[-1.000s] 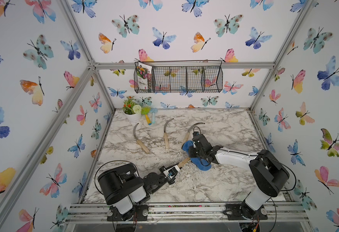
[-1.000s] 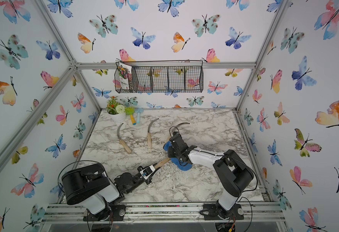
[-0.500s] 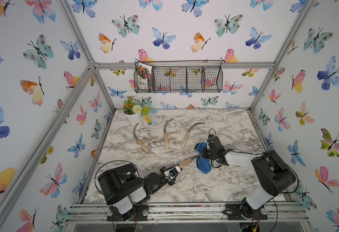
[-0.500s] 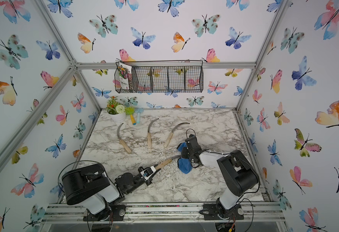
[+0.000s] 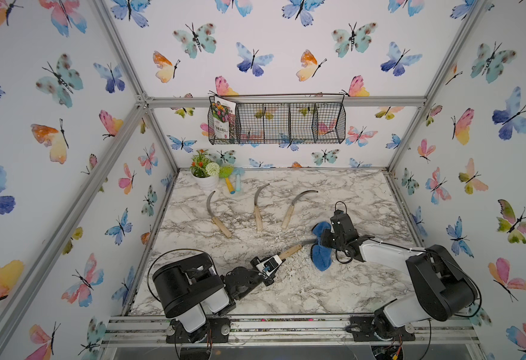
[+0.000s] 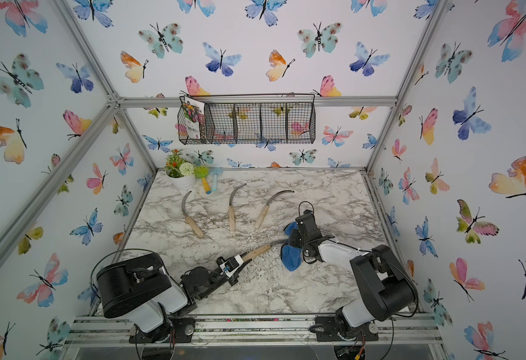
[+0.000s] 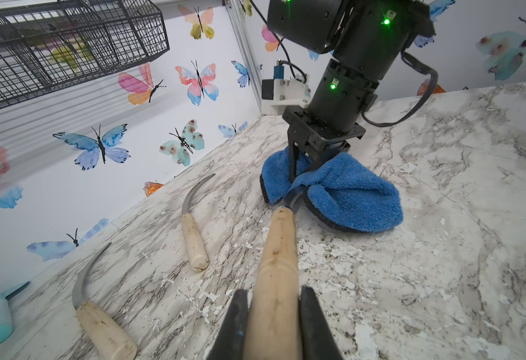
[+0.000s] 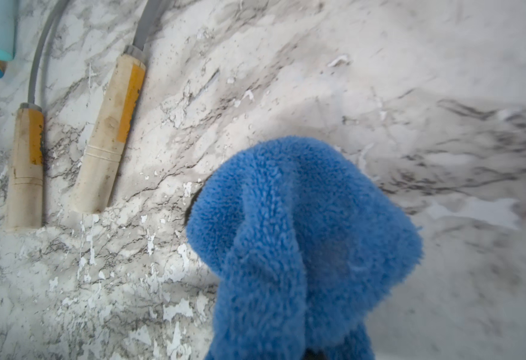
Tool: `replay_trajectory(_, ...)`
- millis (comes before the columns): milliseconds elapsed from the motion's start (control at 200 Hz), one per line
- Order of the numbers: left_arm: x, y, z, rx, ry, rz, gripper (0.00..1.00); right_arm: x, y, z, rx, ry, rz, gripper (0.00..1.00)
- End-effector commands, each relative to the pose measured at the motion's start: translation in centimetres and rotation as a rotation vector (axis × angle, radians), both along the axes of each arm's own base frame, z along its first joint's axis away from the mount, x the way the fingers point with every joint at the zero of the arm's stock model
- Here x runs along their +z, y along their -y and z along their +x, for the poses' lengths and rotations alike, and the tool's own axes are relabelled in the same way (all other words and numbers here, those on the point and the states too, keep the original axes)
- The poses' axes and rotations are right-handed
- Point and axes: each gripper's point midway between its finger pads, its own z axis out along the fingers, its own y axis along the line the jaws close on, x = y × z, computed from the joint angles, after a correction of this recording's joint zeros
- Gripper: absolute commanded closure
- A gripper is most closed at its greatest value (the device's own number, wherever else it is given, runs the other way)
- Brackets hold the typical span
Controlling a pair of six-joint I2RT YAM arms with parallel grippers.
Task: Wipe small sickles with rags
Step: Wipe the small sickle, then adjust the small sickle.
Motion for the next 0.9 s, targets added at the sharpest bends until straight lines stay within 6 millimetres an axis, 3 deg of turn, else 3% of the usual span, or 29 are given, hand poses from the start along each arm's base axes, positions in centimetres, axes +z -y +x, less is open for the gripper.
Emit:
replay_trajectory(0,3.6,-2.3,3.0,0.158,0.001,-0.168,1.00,-0.5,3.3,-2.6,-0.069,-0.060,-0.101,0.99)
replay_trajectory(210,1.6,-1.9,6.4,0.110,-0.365,-0.181,1.00,3.1,4.7,-3.7,-0.112,0.024,-0.078,0.99)
replay_trajectory(440,2.2,-1.9,6.5,0.079,-0.376,-0.242,1.00,6.5,5.0,-4.5,-0.115,0.134,-0.013,0.99)
replay_trajectory(686,2.7,-0.7,6.3,0.025,-0.499,-0.291,1.00,6.8,2.2,-5.9,0.046,0.145,0.098,0.99)
replay_trajectory(816,2.5,0.1,7.7,0.055,-0.629,-0.331,1.00,7.2,1.3,-6.8,0.090,0.170,0.140,0.99)
replay_trajectory(896,3.8,0.6,8.5,0.023,-0.696,-0.384,1.00,7.4,0.3,-7.3,0.122,0.187,0.178,0.99)
